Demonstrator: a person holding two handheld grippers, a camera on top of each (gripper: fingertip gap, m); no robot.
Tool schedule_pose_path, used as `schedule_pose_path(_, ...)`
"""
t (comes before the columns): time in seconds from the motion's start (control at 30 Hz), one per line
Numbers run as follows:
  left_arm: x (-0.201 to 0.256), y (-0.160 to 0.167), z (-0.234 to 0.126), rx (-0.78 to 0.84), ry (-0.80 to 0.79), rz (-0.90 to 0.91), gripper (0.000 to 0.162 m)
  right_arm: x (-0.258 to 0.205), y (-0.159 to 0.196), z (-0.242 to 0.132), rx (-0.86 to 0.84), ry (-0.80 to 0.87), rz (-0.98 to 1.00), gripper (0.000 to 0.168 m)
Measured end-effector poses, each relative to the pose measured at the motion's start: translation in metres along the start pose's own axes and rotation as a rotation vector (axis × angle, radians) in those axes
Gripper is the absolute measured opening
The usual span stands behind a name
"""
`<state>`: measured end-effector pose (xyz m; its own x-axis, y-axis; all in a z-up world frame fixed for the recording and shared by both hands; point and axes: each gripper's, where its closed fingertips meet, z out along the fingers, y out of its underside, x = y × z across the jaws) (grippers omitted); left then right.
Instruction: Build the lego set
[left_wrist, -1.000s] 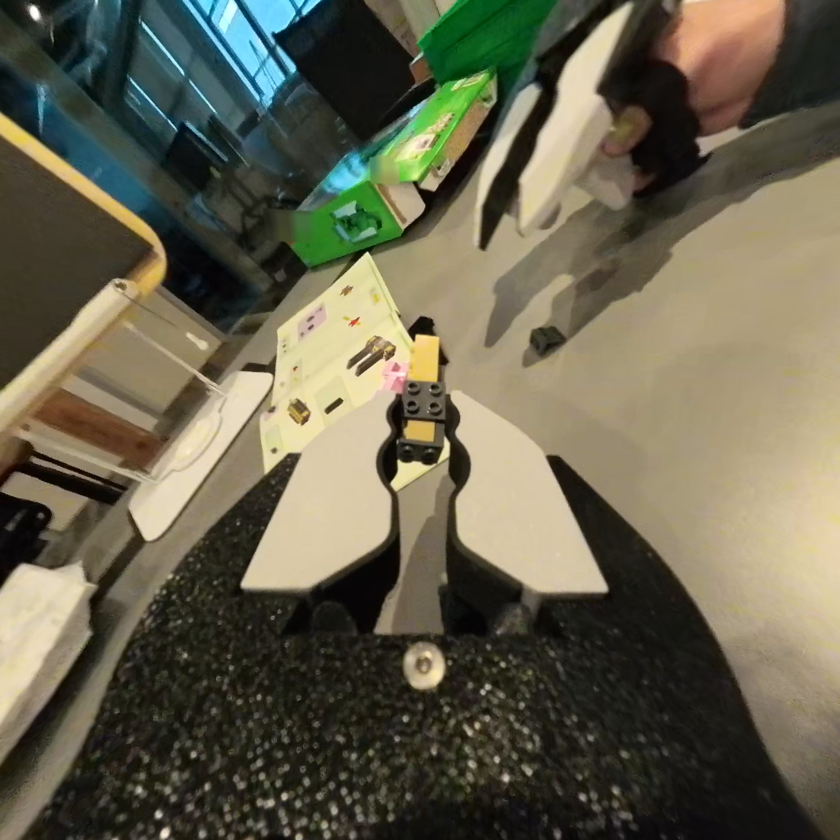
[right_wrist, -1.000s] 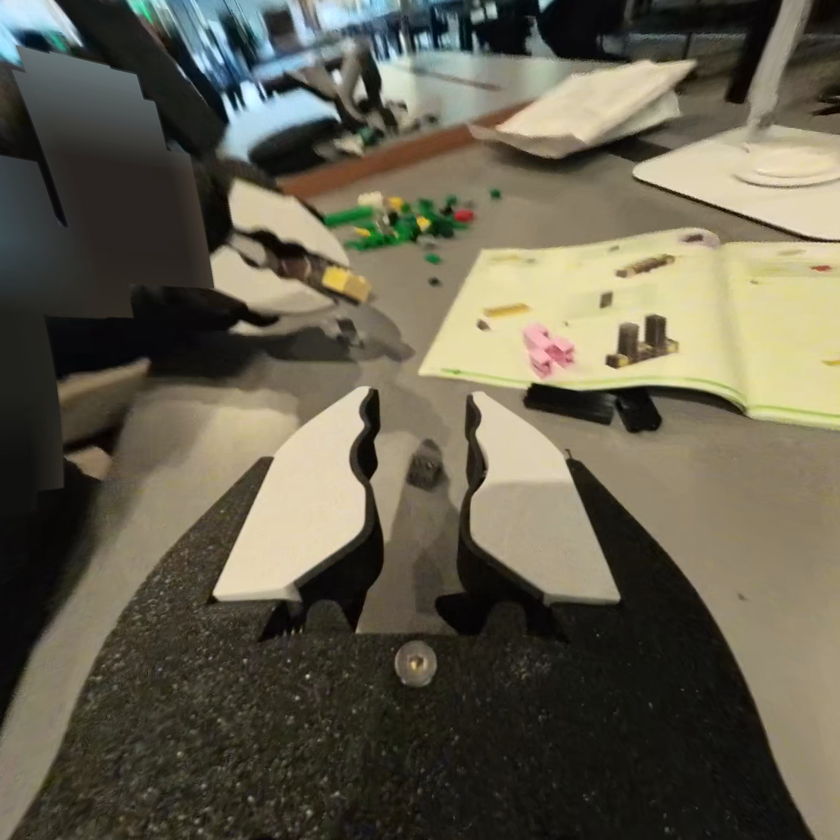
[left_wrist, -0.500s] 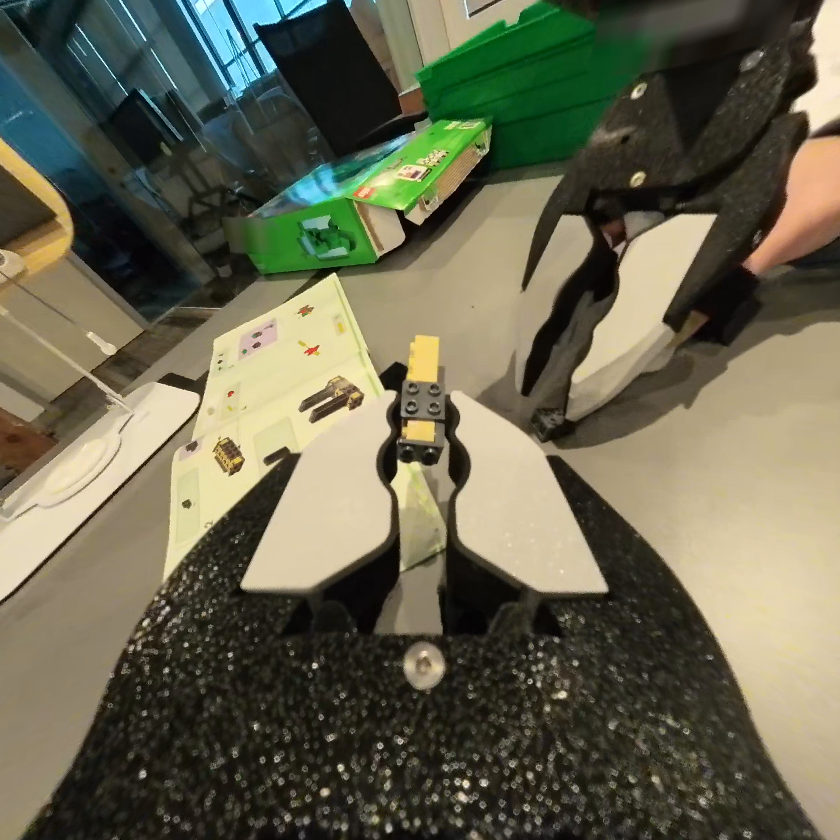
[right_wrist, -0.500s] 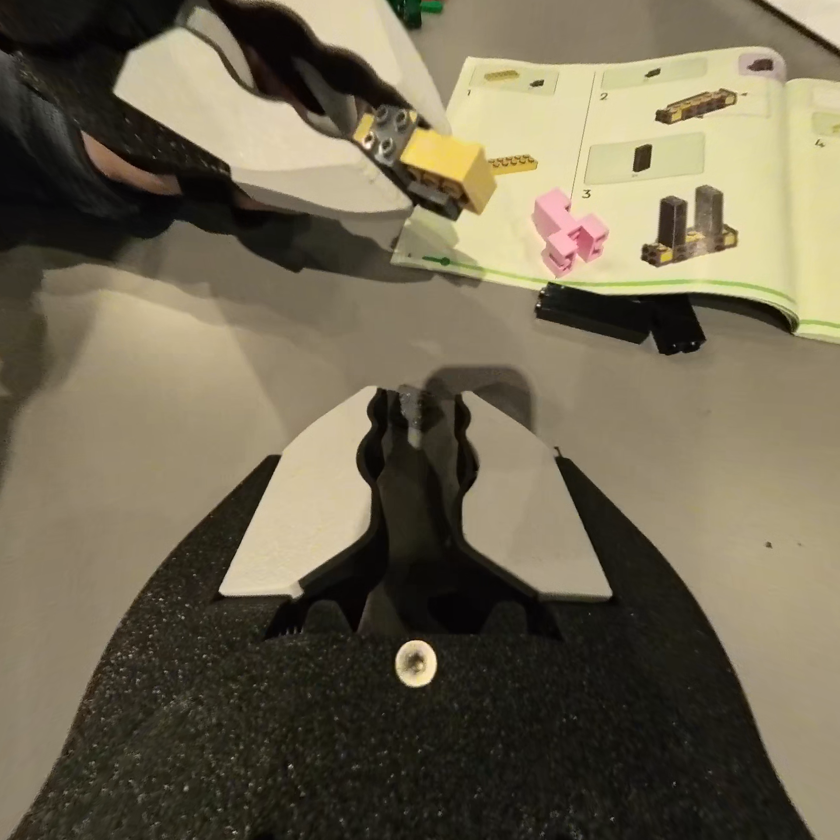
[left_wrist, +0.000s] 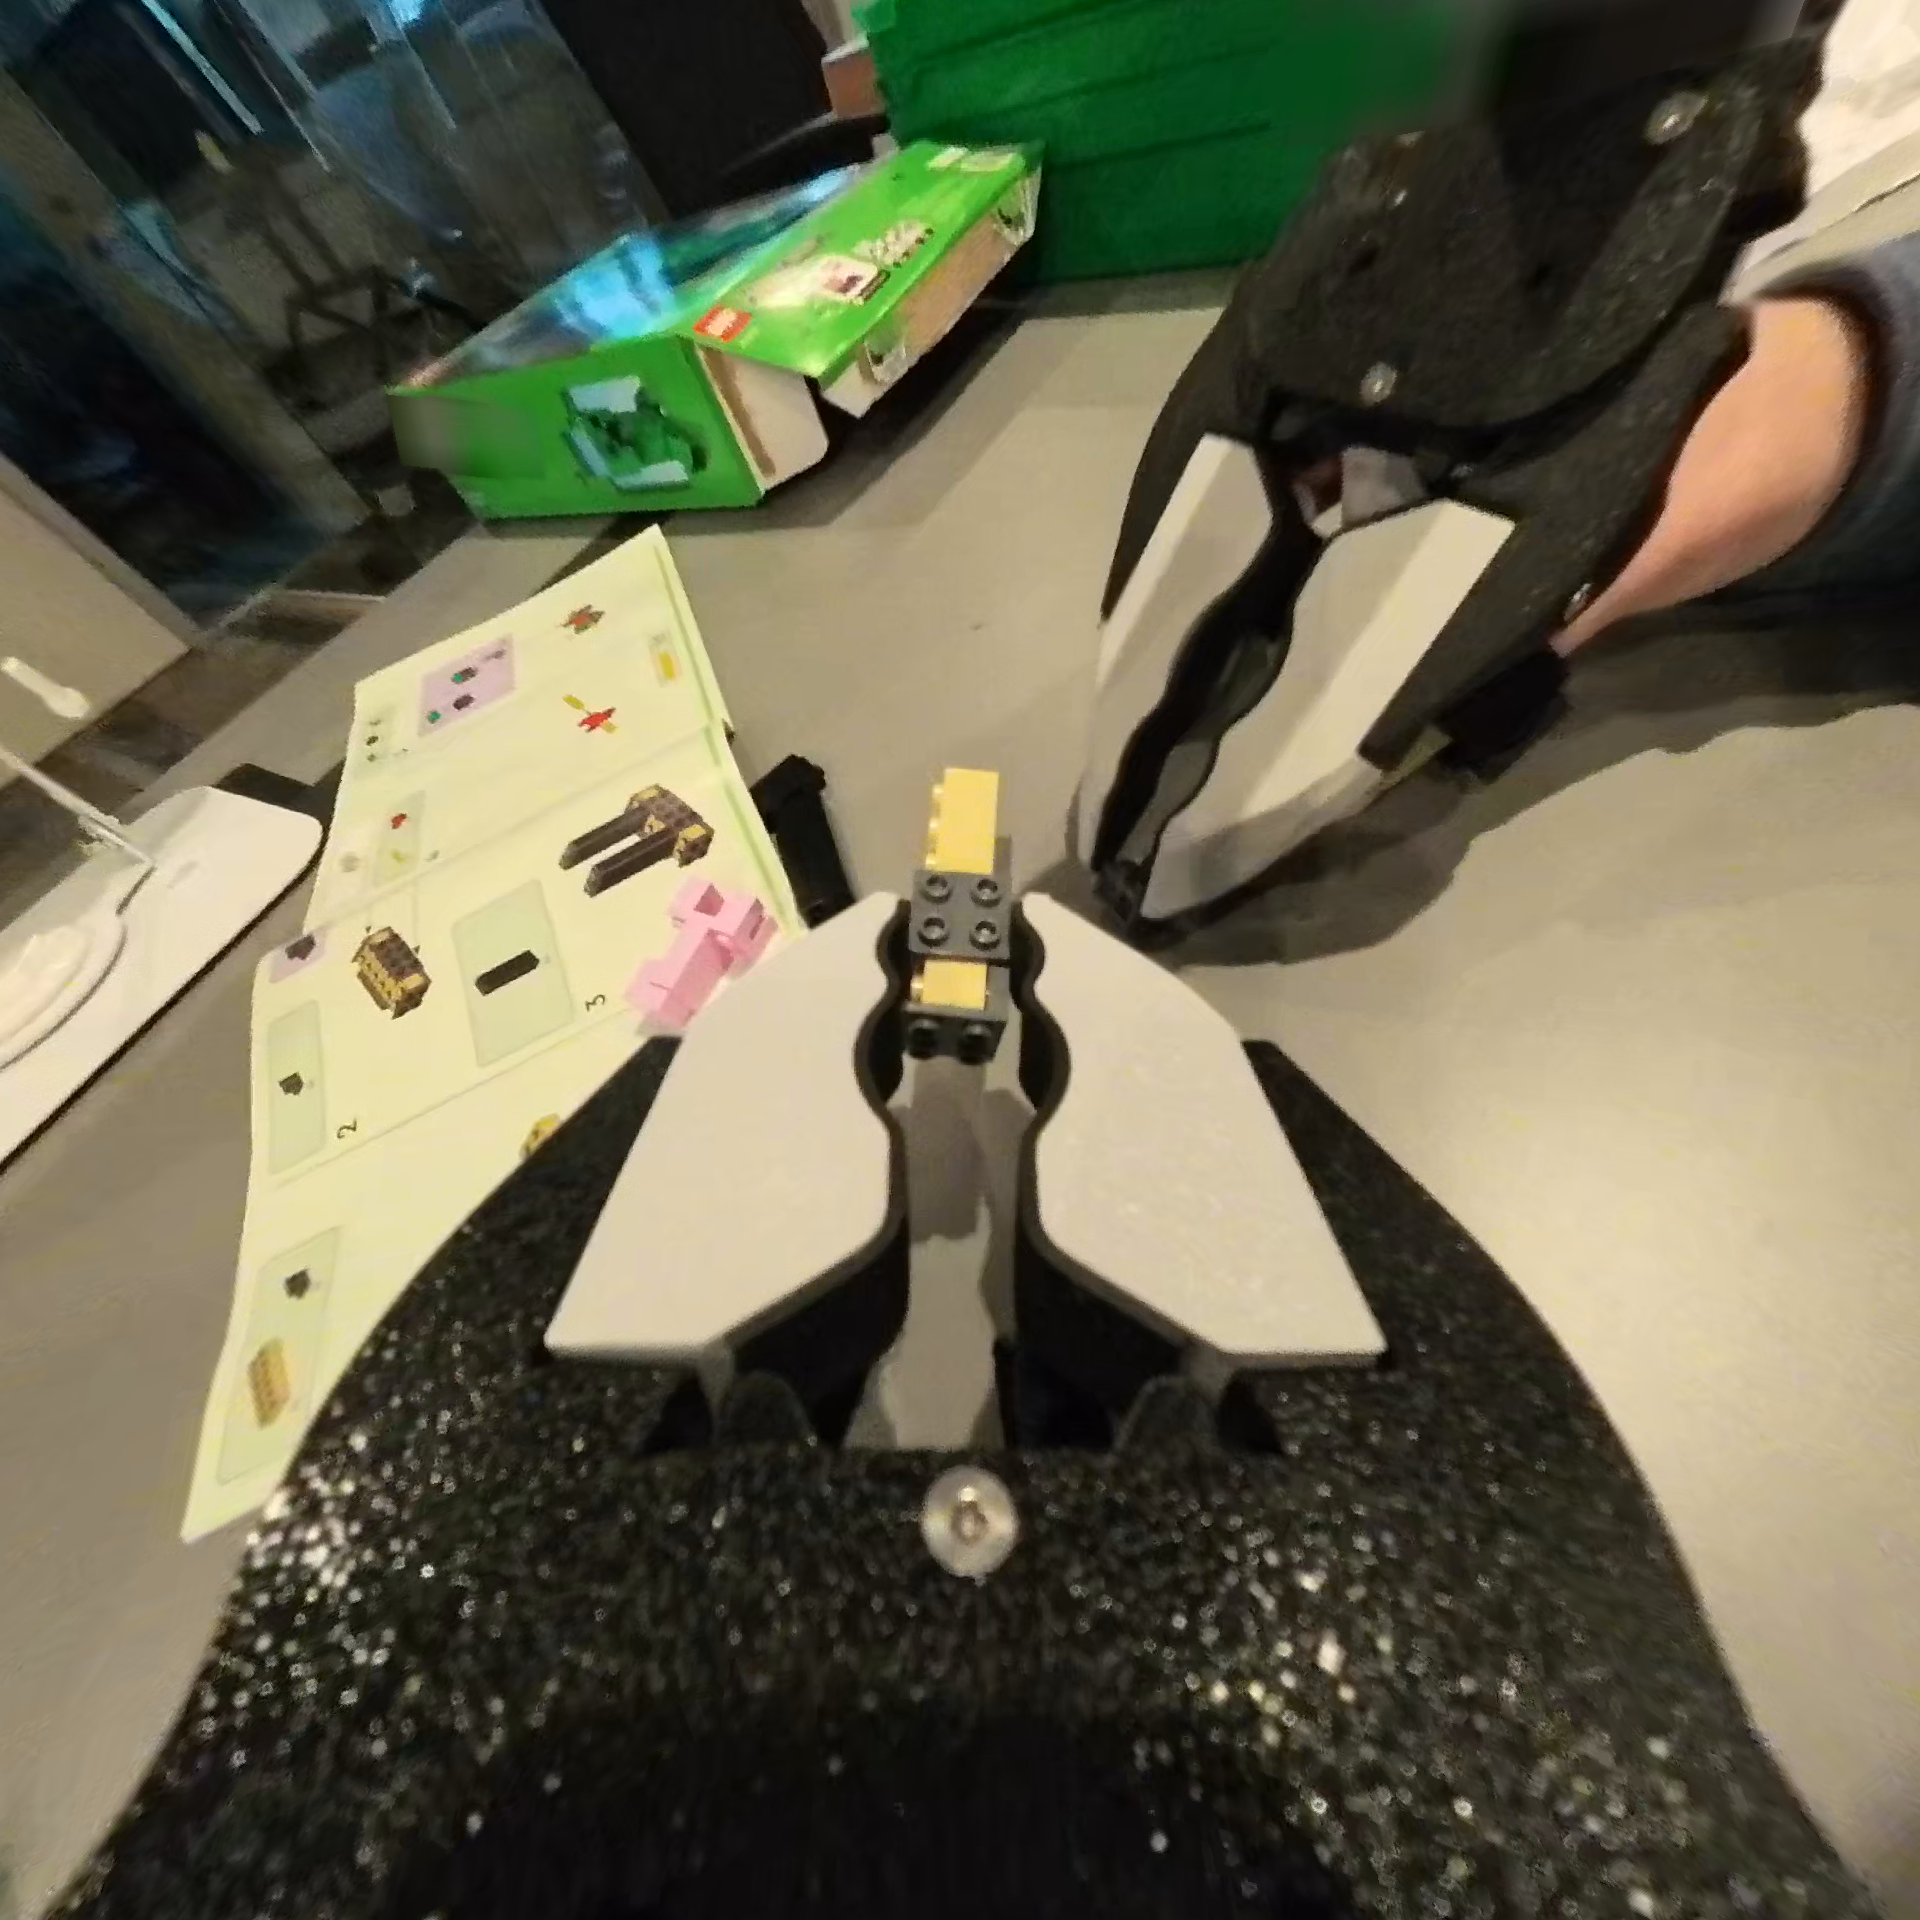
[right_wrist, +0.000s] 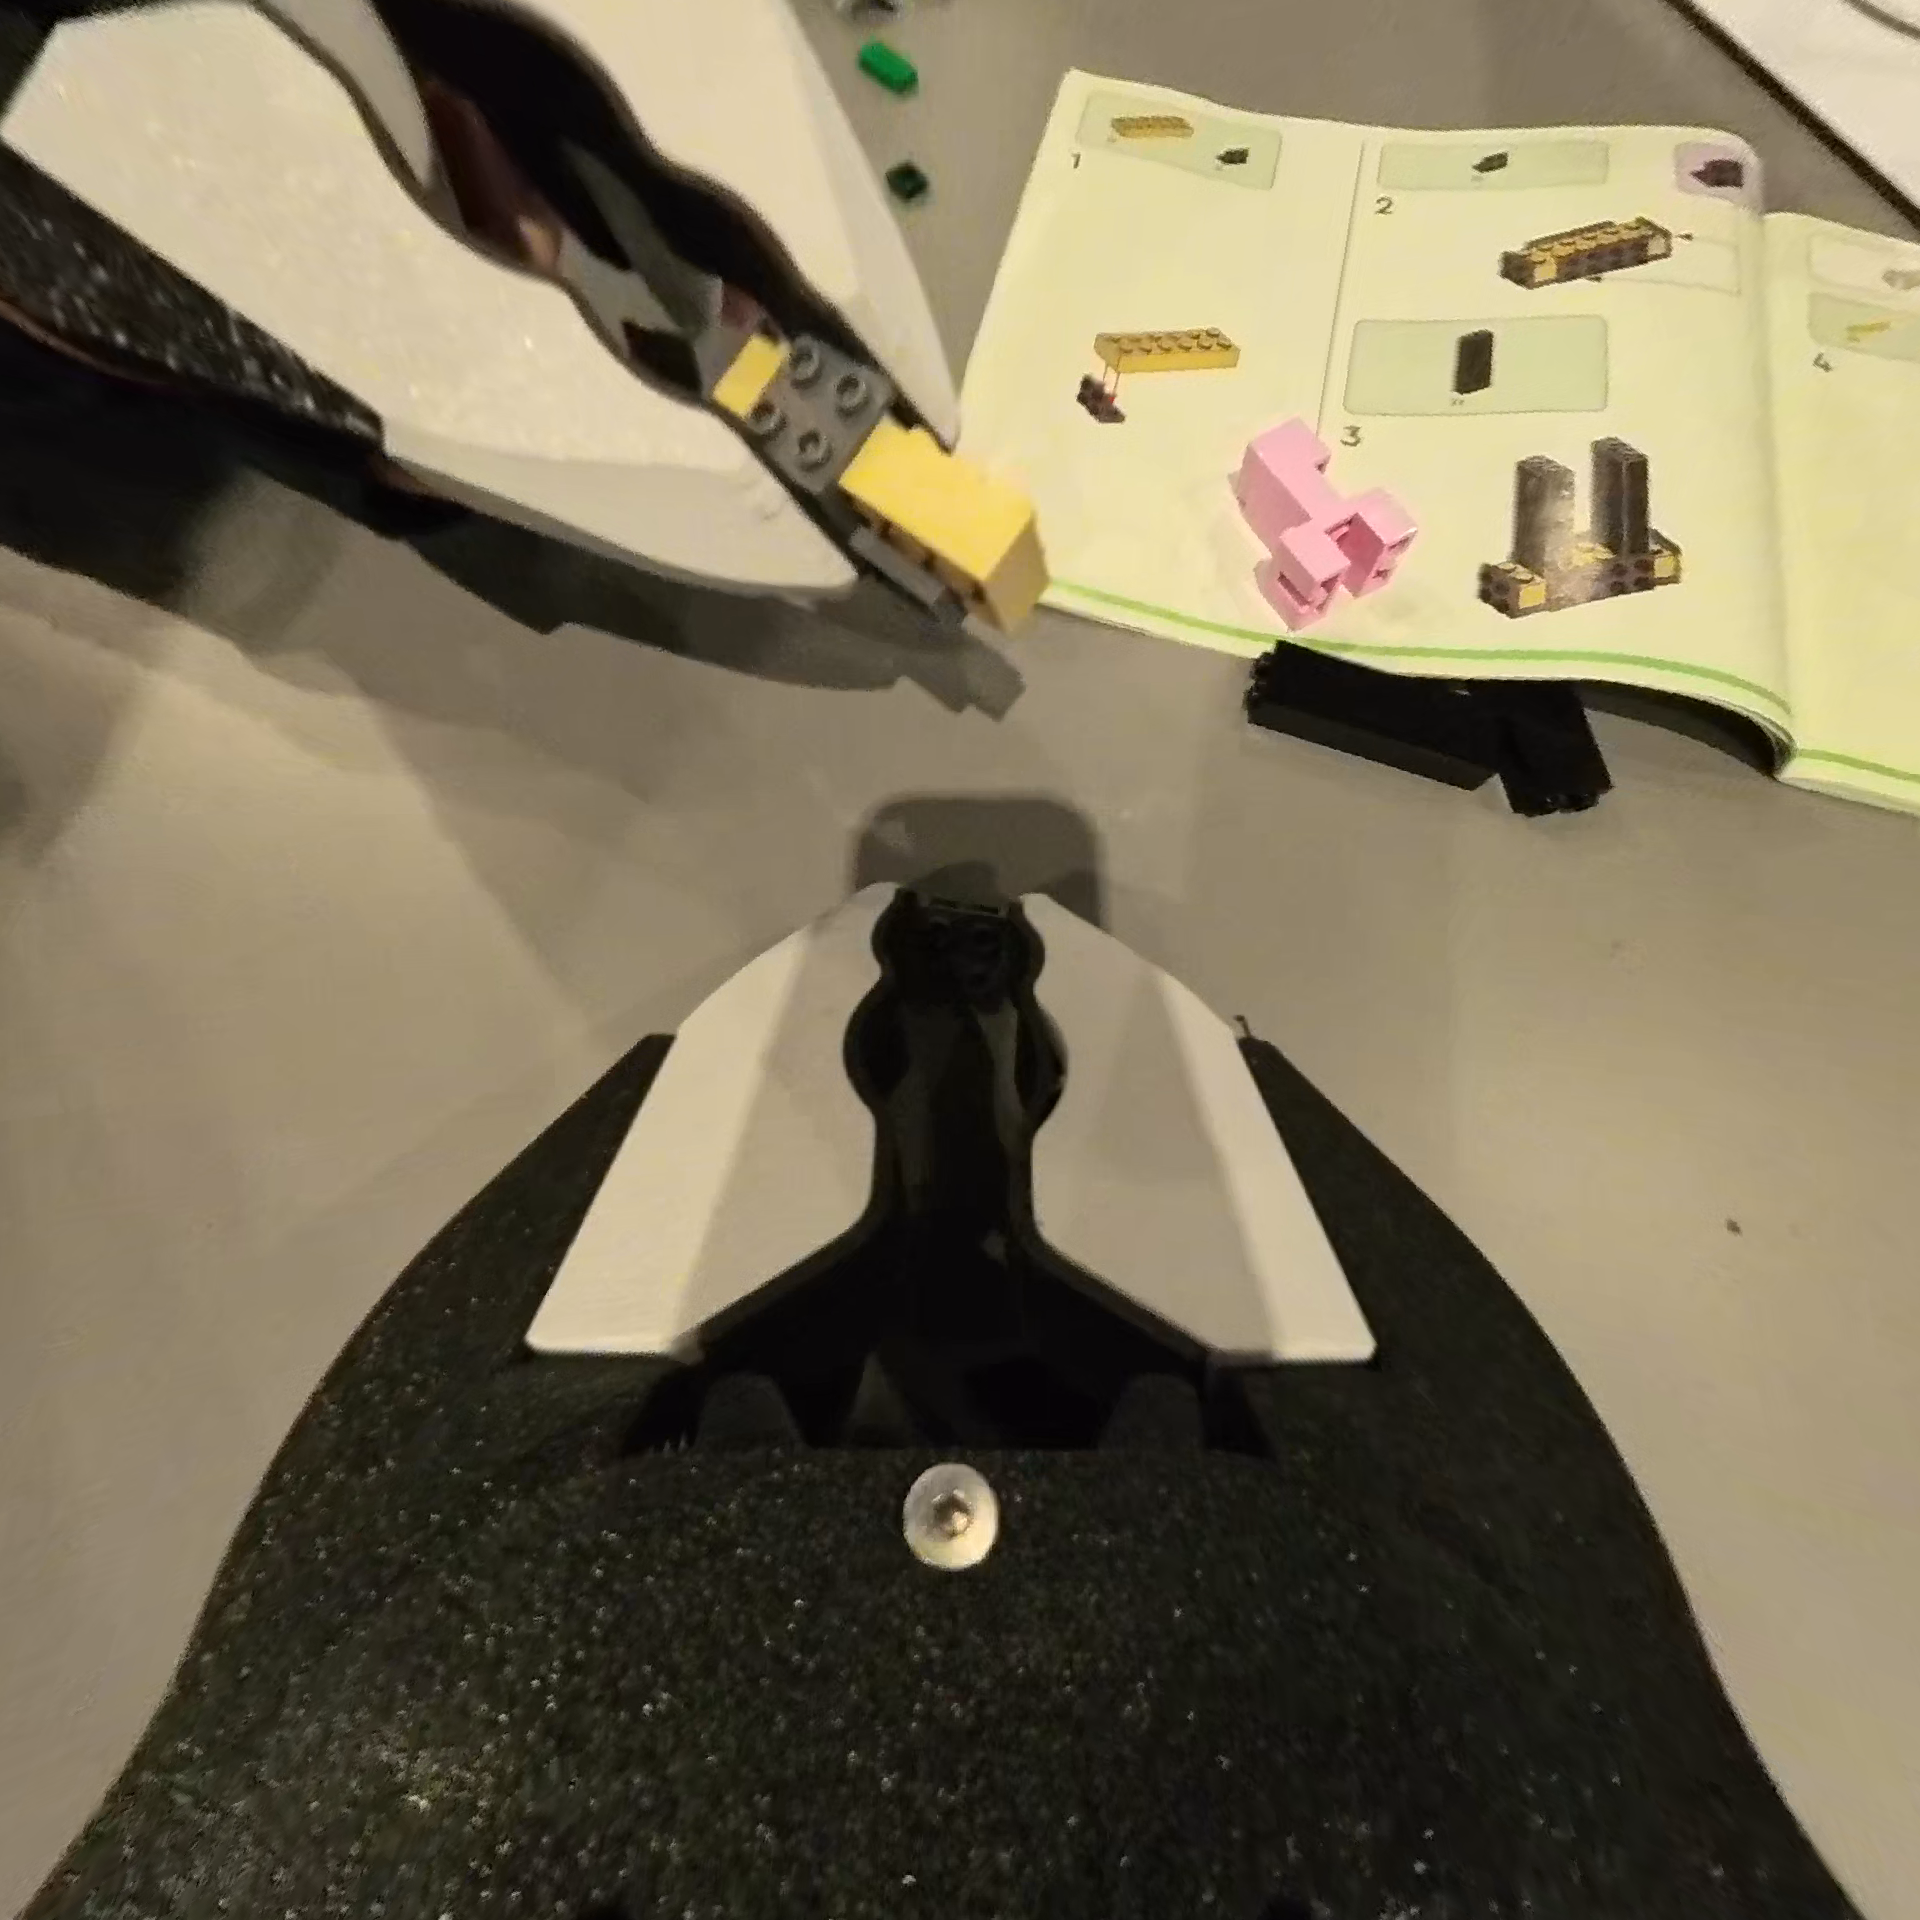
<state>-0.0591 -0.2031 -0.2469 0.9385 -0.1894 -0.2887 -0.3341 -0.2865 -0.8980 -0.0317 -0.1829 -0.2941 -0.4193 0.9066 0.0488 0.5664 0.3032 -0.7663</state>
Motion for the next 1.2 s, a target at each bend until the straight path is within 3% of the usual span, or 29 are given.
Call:
schedule_pose_path(0.27, 0.012, -0.001, 0.017, -0.043, 0.065, -0.163, 0.017, 0.020, -0.020, -0.043, 0.310, 0.100, -0.001, 0.016)
schedule_pose_path(0.47, 0.020, -0.003, 0.040, -0.094, 0.088, -0.165, 0.017, 0.028, -0.019, -0.061, 0.397, 0.058, -0.015, 0.015)
schedule_pose_path(0.67, 0.028, 0.004, 0.051, -0.165, 0.154, -0.136, 0.017, 0.033, -0.006, -0.067, 0.355, 0.021, -0.041, 0.015)
schedule_pose_path(1.03, 0.037, 0.016, 0.056, -0.255, 0.207, -0.081, 0.017, 0.037, 0.040, -0.057, 0.024, -0.163, -0.367, 0.016)
schedule_pose_path(1.2, 0.035, 0.014, 0.056, -0.245, 0.202, -0.099, 0.017, 0.036, 0.036, -0.051, 0.062, -0.167, -0.385, 0.016)
